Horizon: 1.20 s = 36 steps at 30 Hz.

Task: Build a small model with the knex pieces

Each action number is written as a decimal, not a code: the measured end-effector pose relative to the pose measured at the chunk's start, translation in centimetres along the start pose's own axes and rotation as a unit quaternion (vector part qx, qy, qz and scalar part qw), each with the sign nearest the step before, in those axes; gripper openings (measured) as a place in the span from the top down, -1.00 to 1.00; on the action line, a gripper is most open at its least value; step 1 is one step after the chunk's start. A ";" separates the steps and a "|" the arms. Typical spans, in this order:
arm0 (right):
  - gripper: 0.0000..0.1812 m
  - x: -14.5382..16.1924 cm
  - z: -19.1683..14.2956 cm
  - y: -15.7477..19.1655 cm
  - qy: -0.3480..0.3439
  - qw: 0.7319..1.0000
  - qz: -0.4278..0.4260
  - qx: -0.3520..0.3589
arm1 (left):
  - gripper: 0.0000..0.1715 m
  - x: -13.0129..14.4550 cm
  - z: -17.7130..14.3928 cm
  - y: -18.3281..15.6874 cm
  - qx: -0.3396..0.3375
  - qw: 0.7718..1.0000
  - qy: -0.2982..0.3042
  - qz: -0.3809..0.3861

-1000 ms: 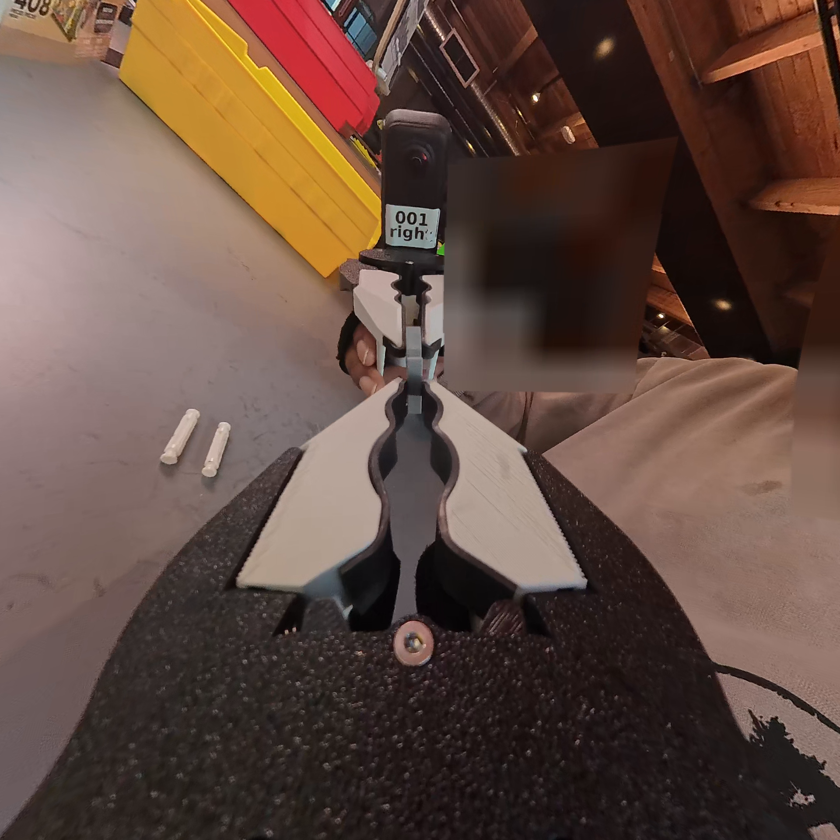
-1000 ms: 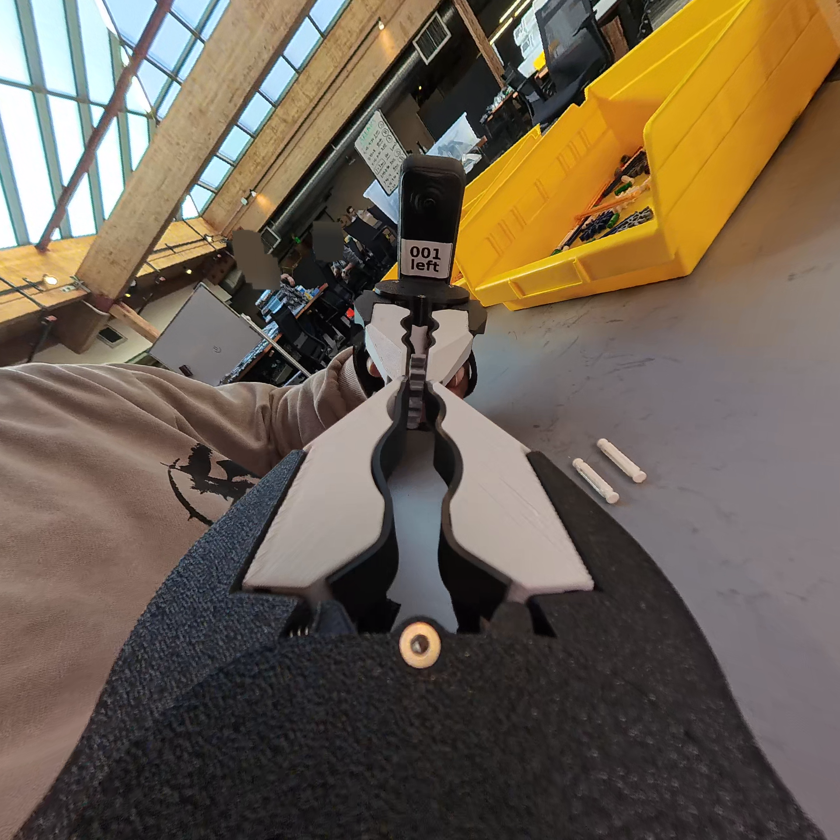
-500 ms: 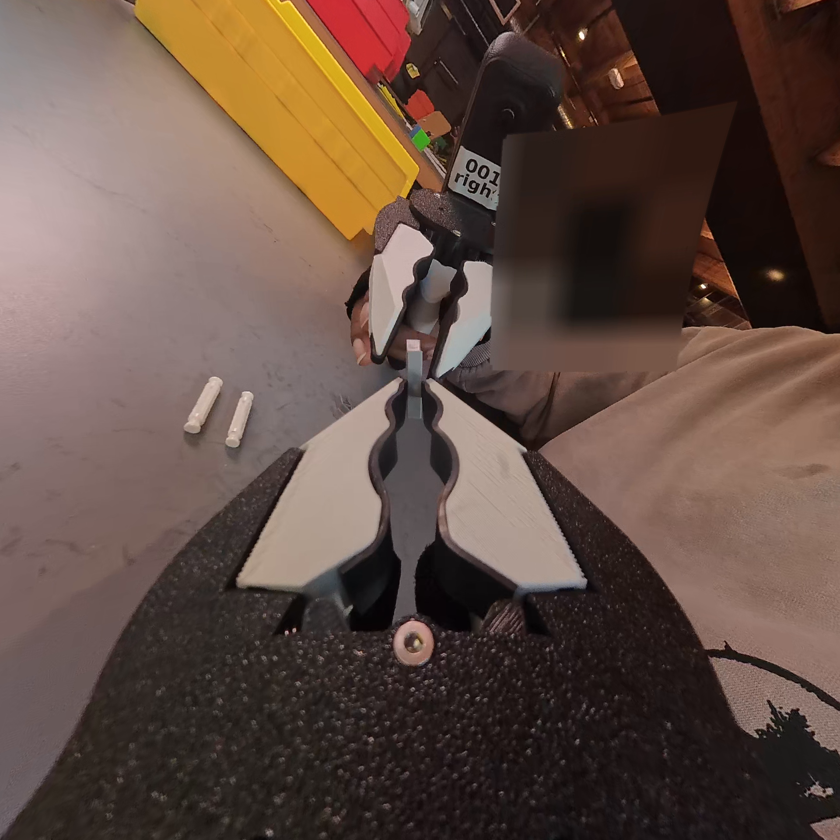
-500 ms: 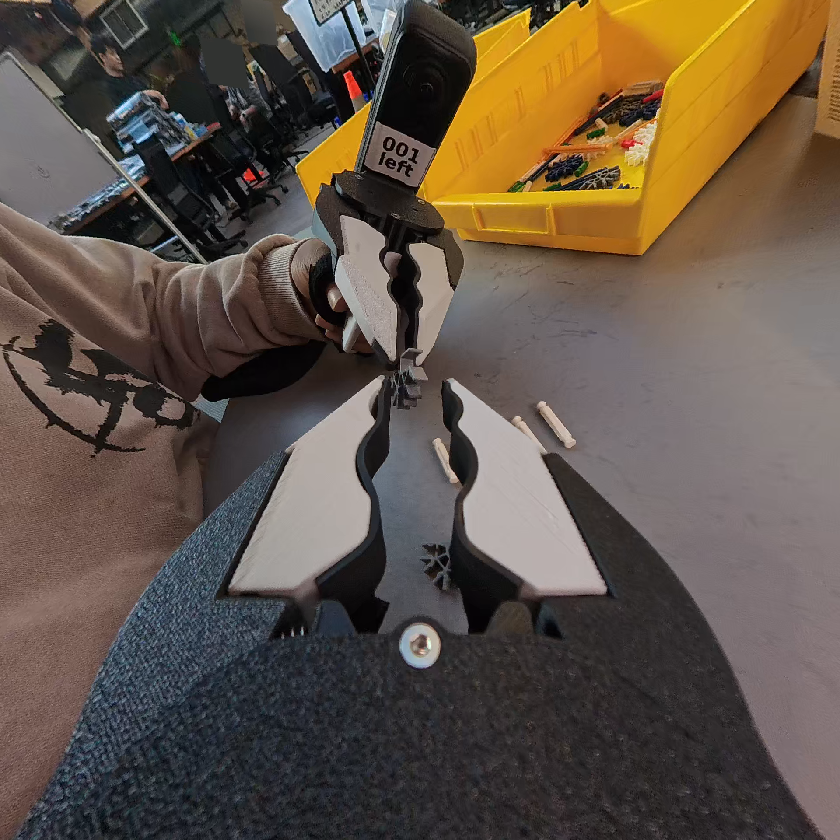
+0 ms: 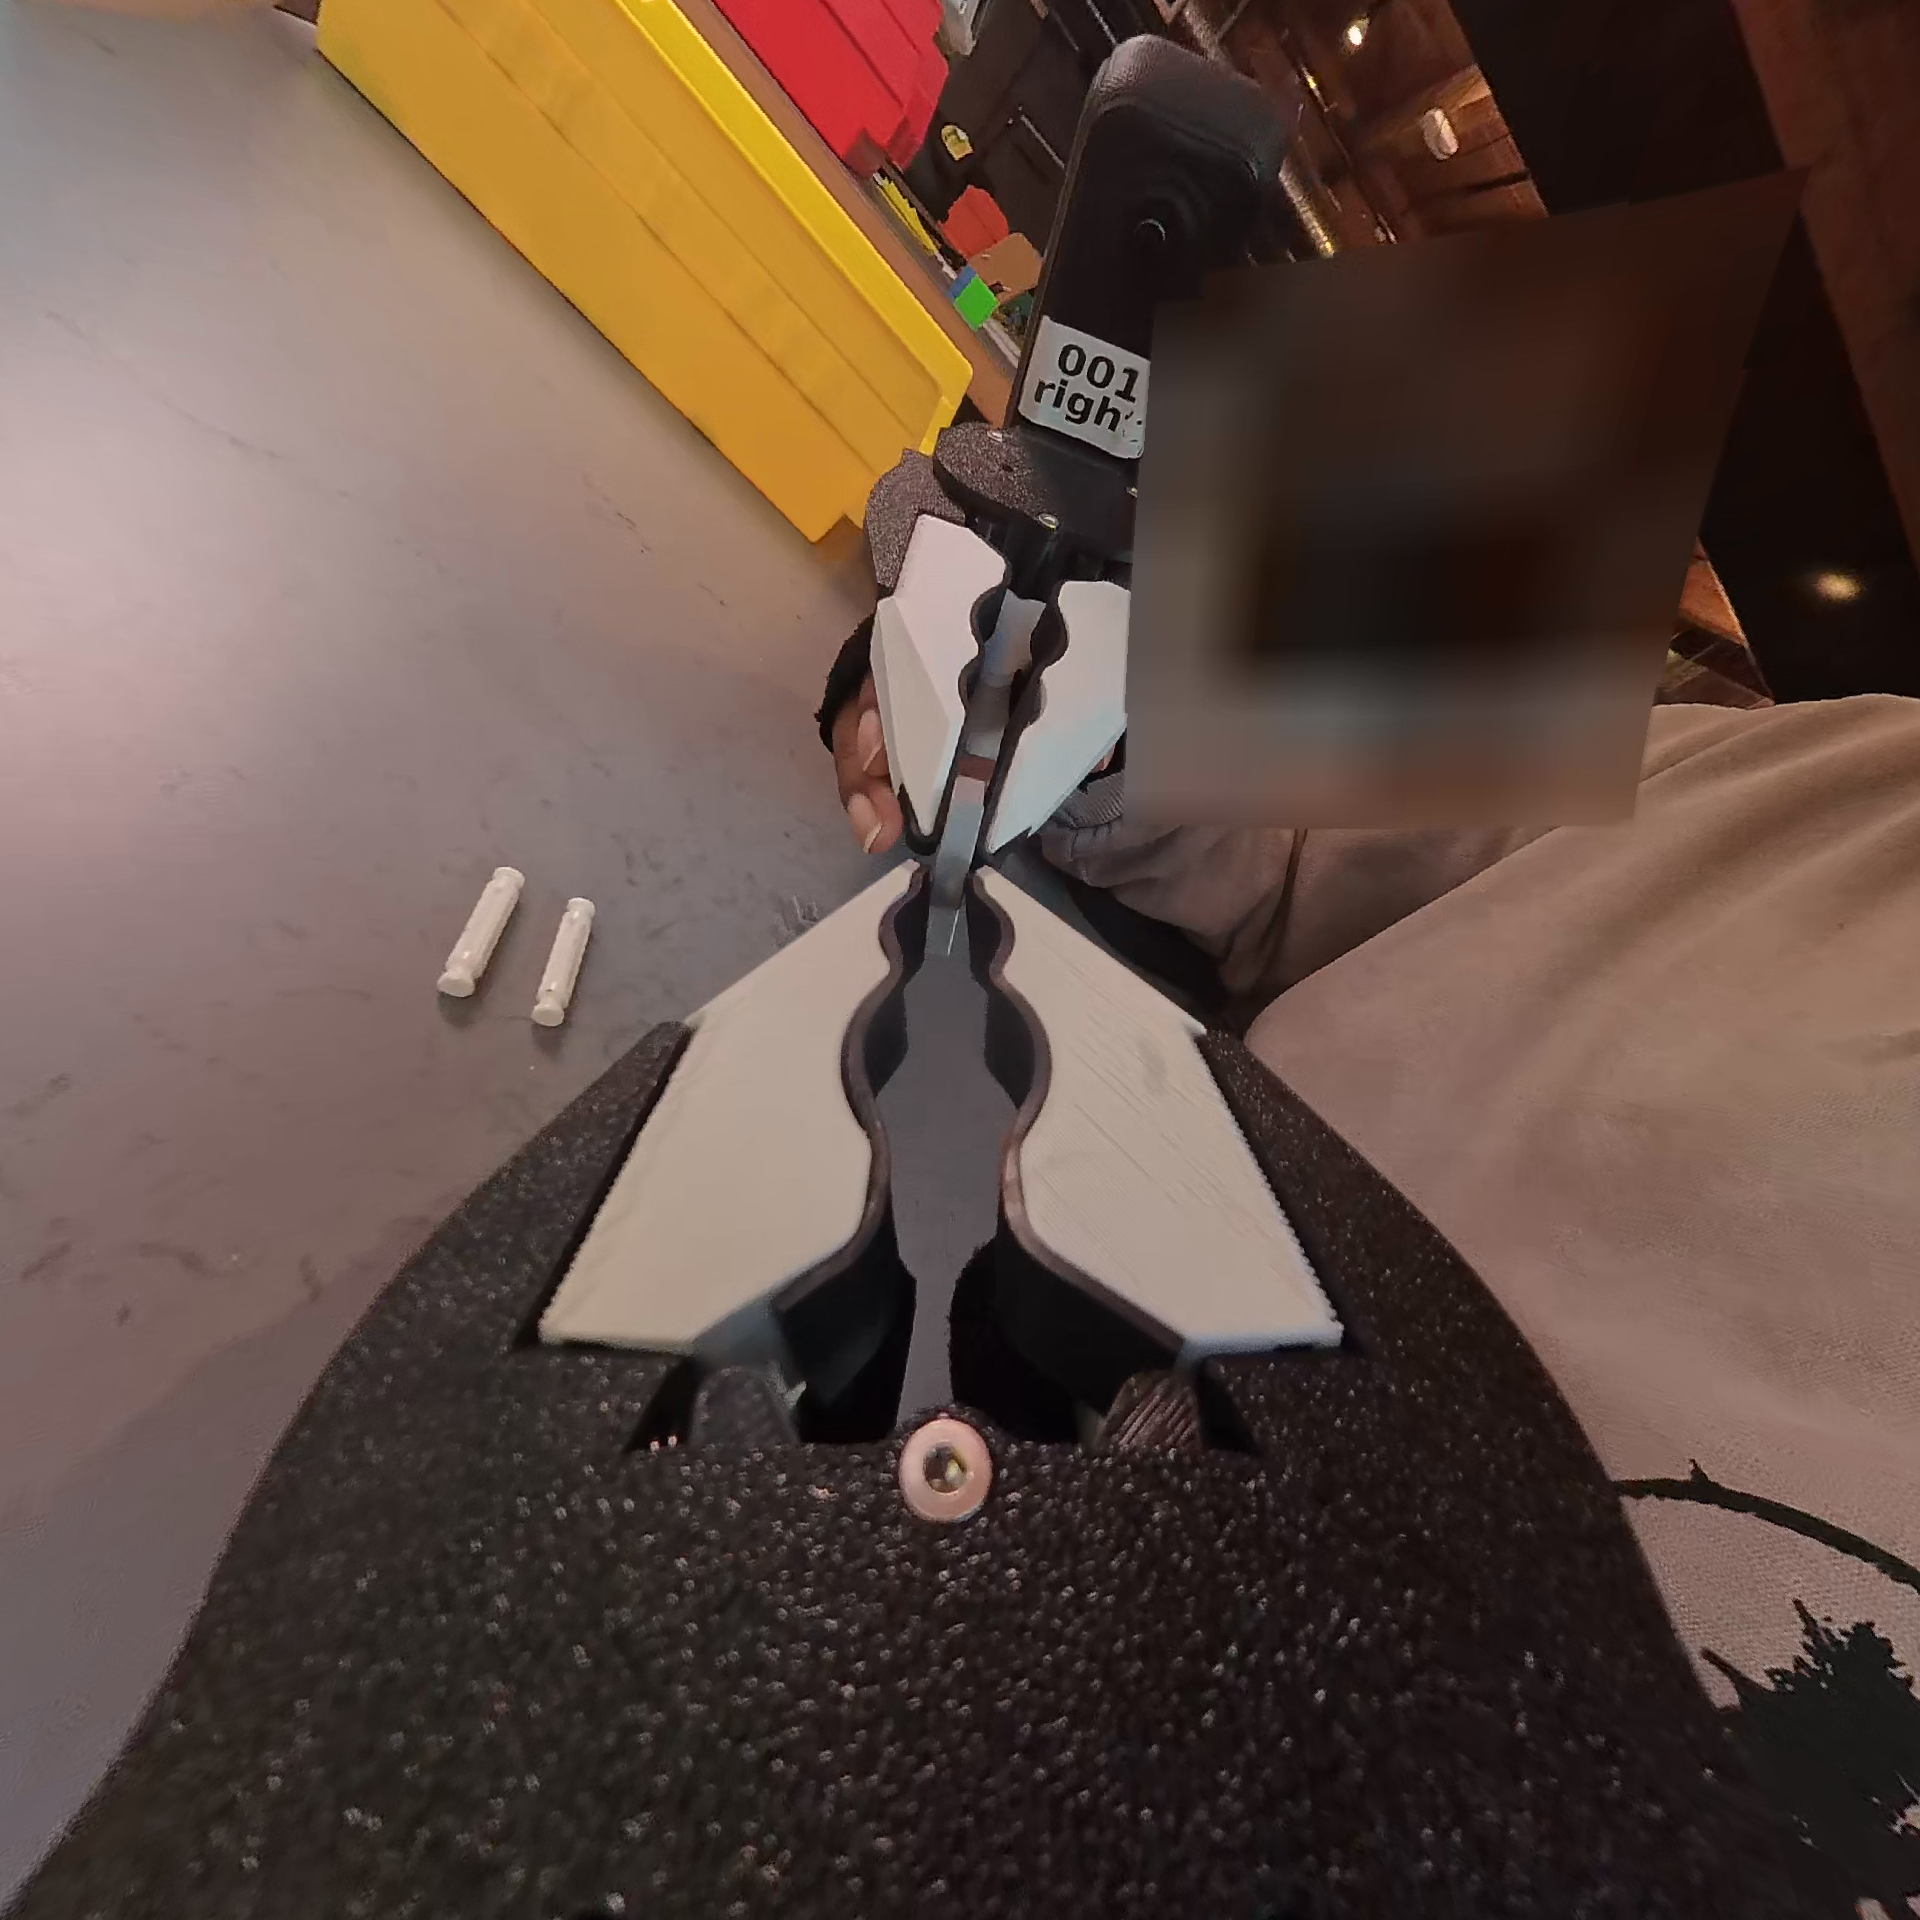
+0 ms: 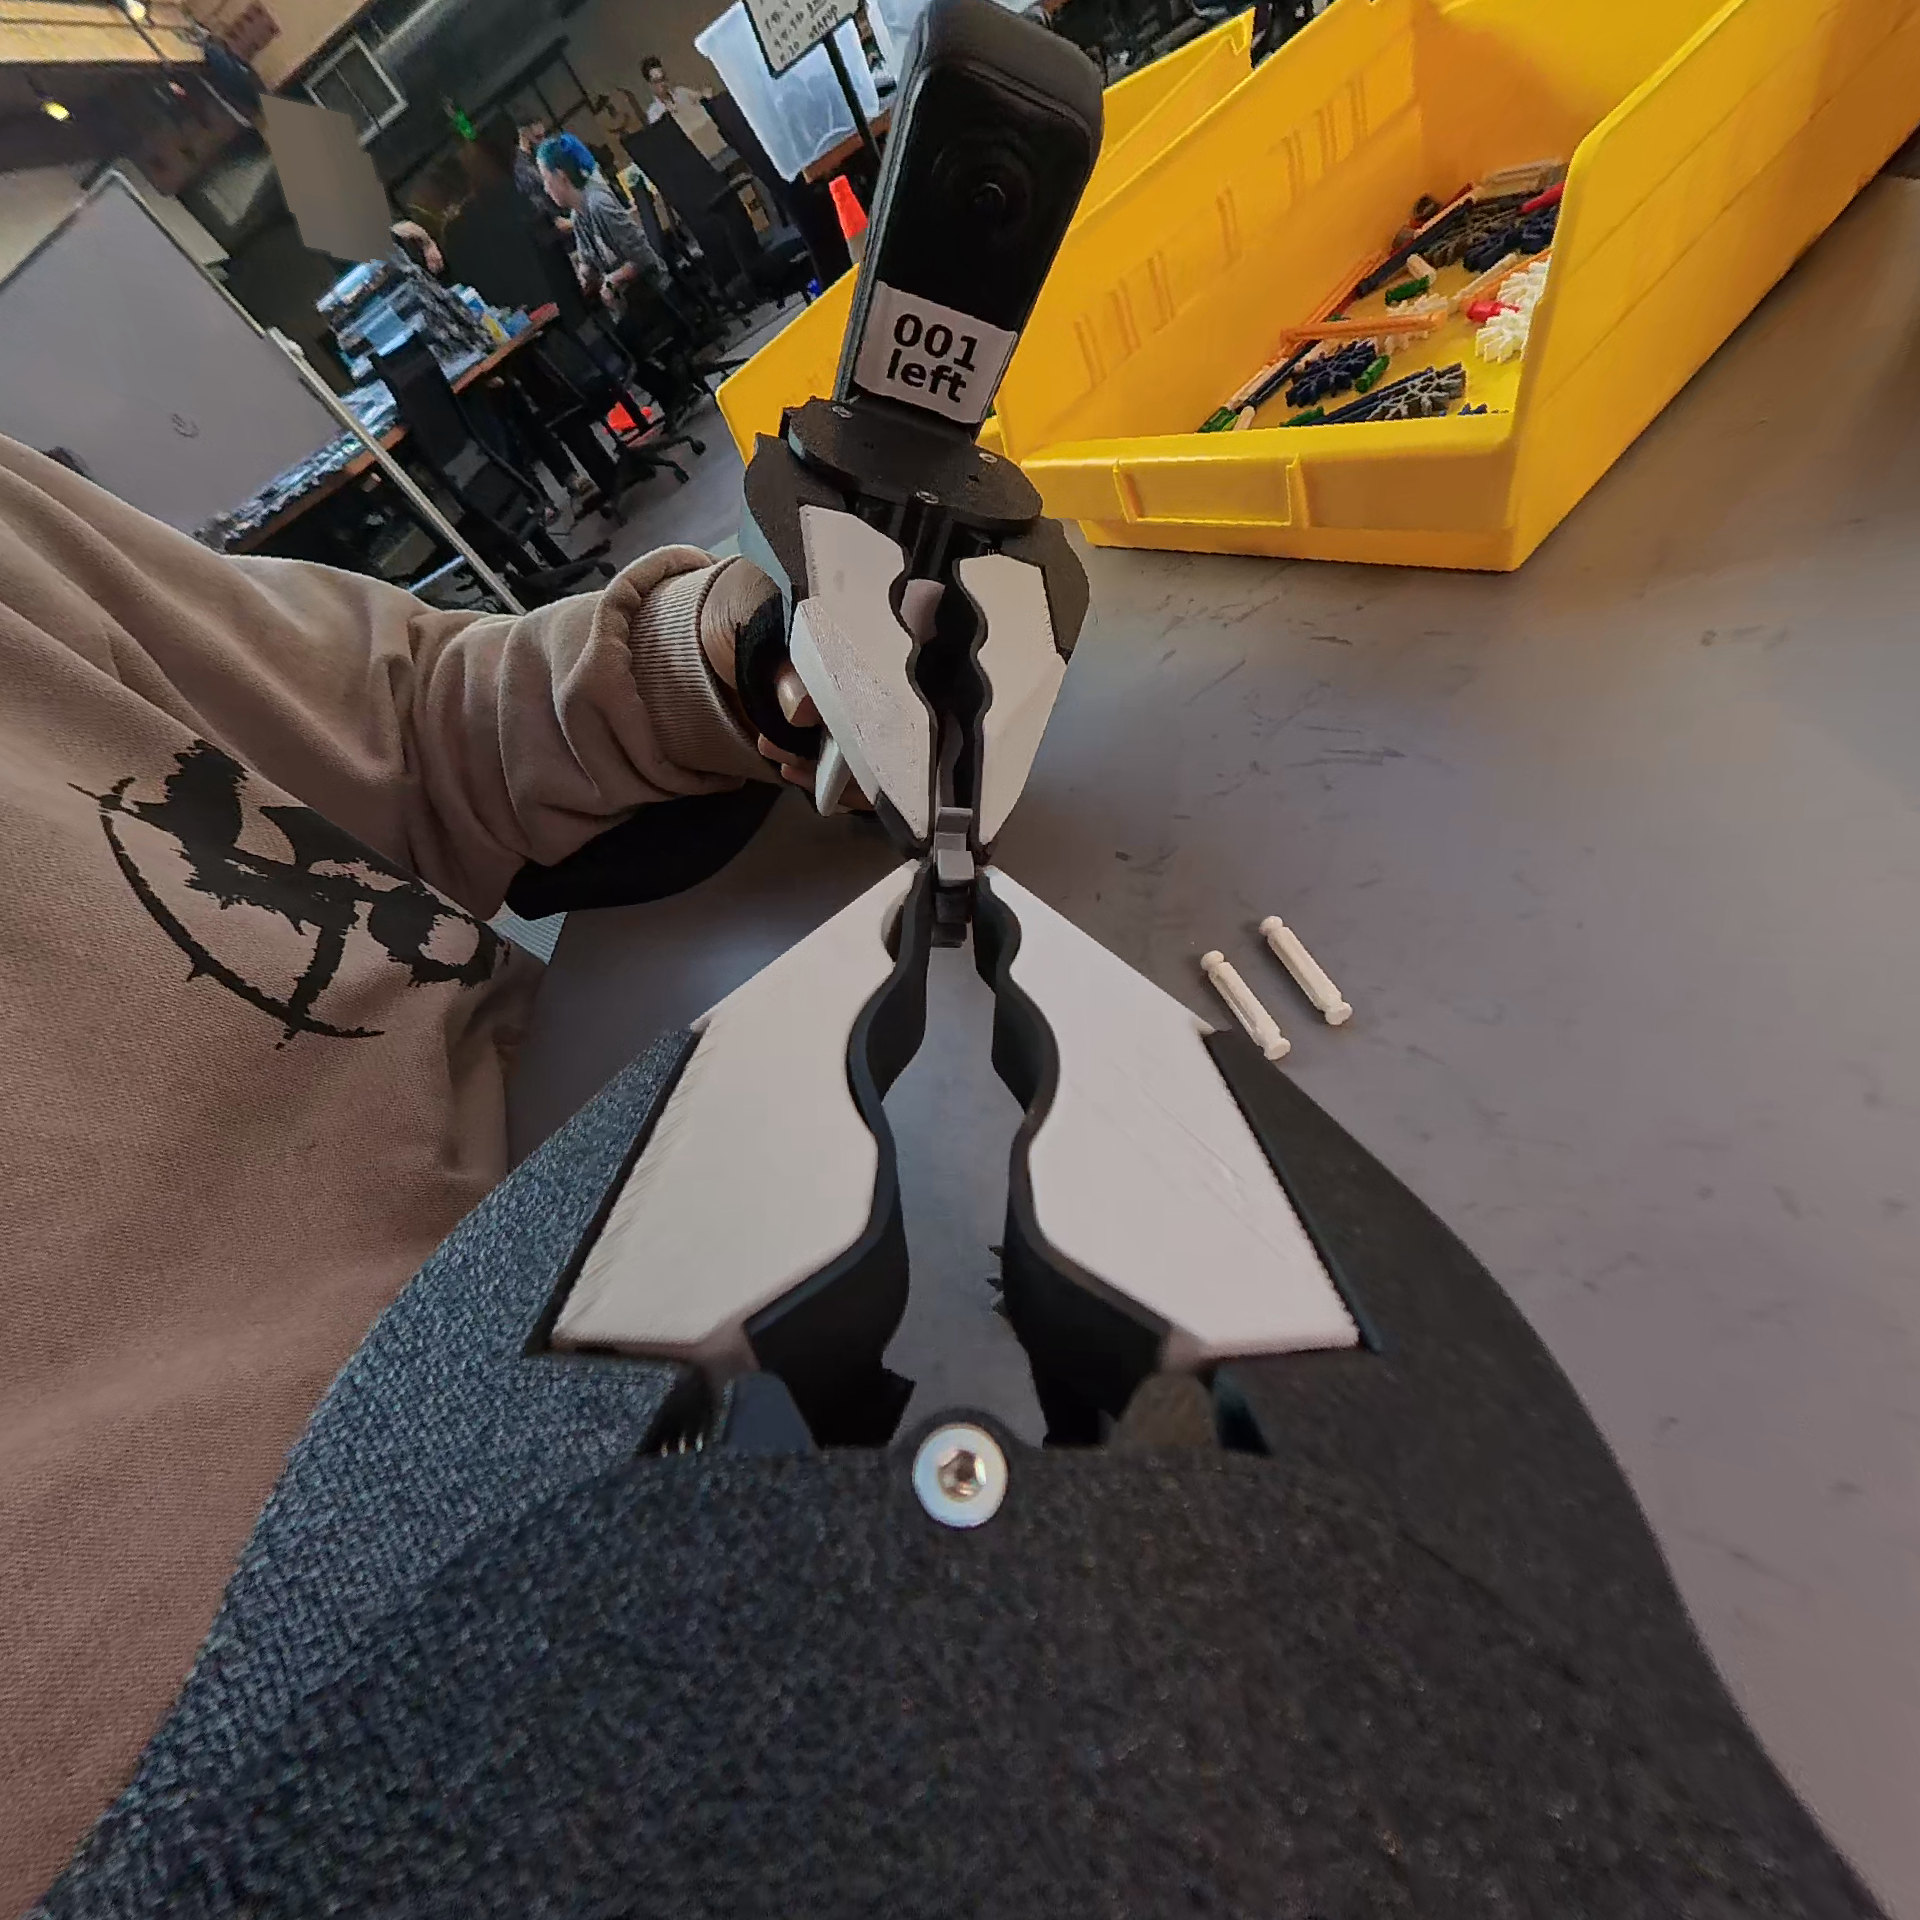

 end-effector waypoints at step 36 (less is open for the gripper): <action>0.96 -3.0 -1.5 -1.2 -0.117 0.983 -0.110 0.085 | 0.90 -2.1 -0.9 -0.8 0.054 0.994 -0.087 -0.029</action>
Point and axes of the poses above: each gripper's, where its closed fingertips meet, z out along the fingers, x out of its underside, y = z × x across the jaws, the point moved 1 cm from there along -z, back along the fingers, and after that the axes turned 14 degrees about x, right-handed, at the moved point
